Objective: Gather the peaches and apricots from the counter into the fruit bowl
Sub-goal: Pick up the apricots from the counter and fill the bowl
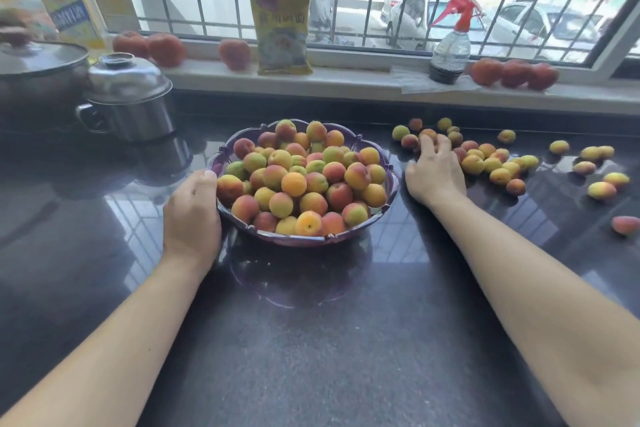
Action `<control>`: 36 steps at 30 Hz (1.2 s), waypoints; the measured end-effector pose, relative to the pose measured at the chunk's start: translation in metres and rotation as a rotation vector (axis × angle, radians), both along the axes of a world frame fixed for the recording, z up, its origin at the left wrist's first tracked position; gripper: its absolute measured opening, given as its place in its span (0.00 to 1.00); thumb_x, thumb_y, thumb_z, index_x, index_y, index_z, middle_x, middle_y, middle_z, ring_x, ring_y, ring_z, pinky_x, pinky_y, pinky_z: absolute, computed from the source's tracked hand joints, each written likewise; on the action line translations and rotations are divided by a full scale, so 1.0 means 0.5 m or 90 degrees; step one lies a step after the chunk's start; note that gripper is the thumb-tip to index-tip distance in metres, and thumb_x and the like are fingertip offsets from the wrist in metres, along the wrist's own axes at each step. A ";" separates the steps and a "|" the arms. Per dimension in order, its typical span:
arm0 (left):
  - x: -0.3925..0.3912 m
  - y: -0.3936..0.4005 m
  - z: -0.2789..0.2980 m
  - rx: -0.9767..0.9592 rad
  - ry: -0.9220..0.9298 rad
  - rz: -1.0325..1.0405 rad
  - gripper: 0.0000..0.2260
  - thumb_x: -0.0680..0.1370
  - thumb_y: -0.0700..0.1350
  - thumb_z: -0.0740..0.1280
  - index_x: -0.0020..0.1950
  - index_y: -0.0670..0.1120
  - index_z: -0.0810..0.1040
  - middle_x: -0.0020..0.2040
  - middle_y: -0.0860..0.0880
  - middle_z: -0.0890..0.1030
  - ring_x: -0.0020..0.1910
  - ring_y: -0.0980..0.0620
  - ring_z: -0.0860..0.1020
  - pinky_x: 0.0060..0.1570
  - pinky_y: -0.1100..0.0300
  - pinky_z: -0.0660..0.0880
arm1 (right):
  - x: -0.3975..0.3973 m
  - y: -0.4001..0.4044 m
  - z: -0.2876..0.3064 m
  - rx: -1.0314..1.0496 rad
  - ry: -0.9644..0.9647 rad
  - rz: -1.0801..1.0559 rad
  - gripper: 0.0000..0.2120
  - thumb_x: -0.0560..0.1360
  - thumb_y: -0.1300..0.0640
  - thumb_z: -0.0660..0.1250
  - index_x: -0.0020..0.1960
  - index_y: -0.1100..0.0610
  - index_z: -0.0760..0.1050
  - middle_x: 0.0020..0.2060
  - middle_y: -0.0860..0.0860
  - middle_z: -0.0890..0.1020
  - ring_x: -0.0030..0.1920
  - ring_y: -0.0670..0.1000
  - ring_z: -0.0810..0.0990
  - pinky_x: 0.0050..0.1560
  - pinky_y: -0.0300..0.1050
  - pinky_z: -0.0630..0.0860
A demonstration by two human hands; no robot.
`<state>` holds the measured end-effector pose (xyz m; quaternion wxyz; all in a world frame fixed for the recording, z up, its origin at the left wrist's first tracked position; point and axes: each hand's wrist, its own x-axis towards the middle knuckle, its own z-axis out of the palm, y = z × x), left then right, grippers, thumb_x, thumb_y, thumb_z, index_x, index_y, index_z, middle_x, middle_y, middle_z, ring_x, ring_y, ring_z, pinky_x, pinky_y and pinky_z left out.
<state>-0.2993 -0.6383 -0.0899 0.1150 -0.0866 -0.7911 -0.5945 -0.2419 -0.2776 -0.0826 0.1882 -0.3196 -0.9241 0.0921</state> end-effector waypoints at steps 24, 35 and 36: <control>0.005 0.000 0.006 -0.010 0.000 -0.004 0.19 0.79 0.55 0.53 0.42 0.43 0.74 0.40 0.49 0.78 0.38 0.62 0.74 0.40 0.66 0.68 | -0.069 -0.251 0.197 -0.071 -0.127 0.513 0.12 0.81 0.47 0.65 0.59 0.50 0.81 0.49 0.45 0.82 0.50 0.47 0.81 0.47 0.42 0.76; 0.001 0.001 0.001 -0.010 0.020 0.001 0.19 0.81 0.53 0.53 0.42 0.41 0.74 0.39 0.47 0.78 0.36 0.64 0.74 0.37 0.67 0.67 | -0.034 0.019 0.009 -0.031 0.019 0.104 0.19 0.79 0.56 0.58 0.67 0.57 0.76 0.67 0.60 0.74 0.65 0.65 0.72 0.69 0.56 0.67; 0.000 0.001 0.000 -0.005 0.017 0.001 0.19 0.80 0.54 0.53 0.42 0.41 0.74 0.39 0.47 0.78 0.36 0.63 0.74 0.37 0.67 0.68 | -0.033 0.022 -0.017 -0.006 -0.001 0.108 0.22 0.79 0.54 0.58 0.71 0.57 0.73 0.71 0.60 0.70 0.68 0.66 0.69 0.71 0.57 0.64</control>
